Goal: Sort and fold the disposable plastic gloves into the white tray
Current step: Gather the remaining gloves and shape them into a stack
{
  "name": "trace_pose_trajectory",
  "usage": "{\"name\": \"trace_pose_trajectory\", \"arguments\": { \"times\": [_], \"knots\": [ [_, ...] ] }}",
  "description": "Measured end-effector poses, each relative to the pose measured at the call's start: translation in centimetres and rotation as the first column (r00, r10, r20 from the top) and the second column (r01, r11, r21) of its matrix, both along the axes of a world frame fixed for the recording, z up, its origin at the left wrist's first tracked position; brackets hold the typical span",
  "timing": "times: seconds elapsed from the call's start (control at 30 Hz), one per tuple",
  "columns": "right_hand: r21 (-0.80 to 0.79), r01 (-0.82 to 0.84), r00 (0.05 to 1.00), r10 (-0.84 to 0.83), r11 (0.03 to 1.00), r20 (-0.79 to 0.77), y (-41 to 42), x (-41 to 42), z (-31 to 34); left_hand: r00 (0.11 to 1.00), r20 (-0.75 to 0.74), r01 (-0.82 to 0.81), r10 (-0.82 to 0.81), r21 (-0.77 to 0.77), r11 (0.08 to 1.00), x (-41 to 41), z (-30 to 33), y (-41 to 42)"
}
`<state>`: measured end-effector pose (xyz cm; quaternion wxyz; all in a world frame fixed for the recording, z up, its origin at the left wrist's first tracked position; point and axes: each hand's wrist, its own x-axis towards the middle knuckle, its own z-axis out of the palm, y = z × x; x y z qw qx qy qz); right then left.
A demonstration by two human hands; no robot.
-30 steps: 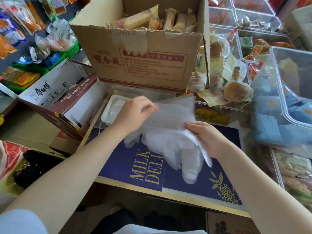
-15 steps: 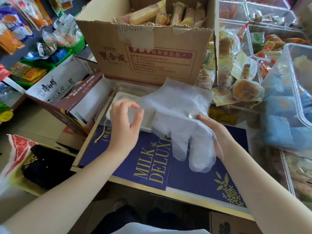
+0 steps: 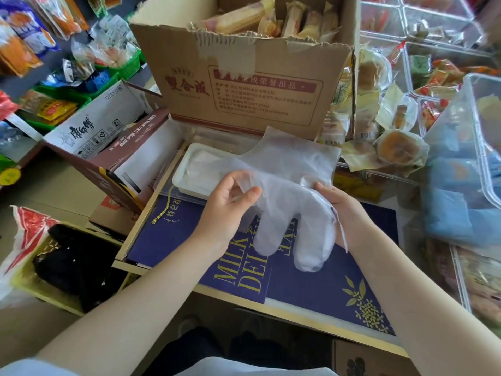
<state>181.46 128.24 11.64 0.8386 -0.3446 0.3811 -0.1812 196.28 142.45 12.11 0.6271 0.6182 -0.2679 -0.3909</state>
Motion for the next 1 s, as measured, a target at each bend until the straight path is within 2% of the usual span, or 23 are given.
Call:
{"name": "trace_pose_trajectory", "arguments": {
  "times": [0.07, 0.3, 0.37, 0.57, 0.8, 0.9, 1.0],
  "knots": [
    [0.013, -0.033, 0.997, 0.032, 0.999, 0.077, 0.5, -0.6, 0.2, 0.999, -0.041, 0.034, -0.034, -0.001, 0.999, 0.3, 0.1, -0.2],
    [-0.030, -0.050, 0.997, 0.052, 0.998, 0.064, 0.5, -0.5, 0.5, 0.925, -0.353, 0.119, -0.141, -0.082, 0.989, 0.9, 0.1, -1.0],
    [-0.016, -0.036, 0.997, 0.037, 0.999, 0.062, 0.4, -0.4, 0.7, 0.908, -0.386, 0.144, -0.162, -0.074, 0.987, 1.0, -0.1, -1.0],
    [-0.020, -0.015, 0.997, 0.016, 1.000, 0.069, -0.1, -0.3, 0.8, 0.919, -0.357, 0.181, -0.166, 0.011, 0.983, 1.2, 0.2, 0.0],
    [-0.047, -0.017, 0.996, 0.022, 0.999, 0.092, -0.5, -1.1, 0.8, 0.904, -0.340, 0.307, -0.260, 0.093, 0.947, 2.5, 0.9, 0.8],
    [-0.056, -0.055, 0.995, 0.060, 0.997, 0.079, -0.4, -1.2, 0.9, 0.933, -0.225, 0.335, -0.281, 0.257, 0.907, 1.8, 0.0, 0.2],
    [-0.100, -0.048, 0.998, 0.052, 0.994, 0.045, -0.5, -1.1, 1.1, 0.925, -0.145, 0.377, -0.352, 0.476, 0.794, 2.2, -2.0, 0.7]
  ]
}}
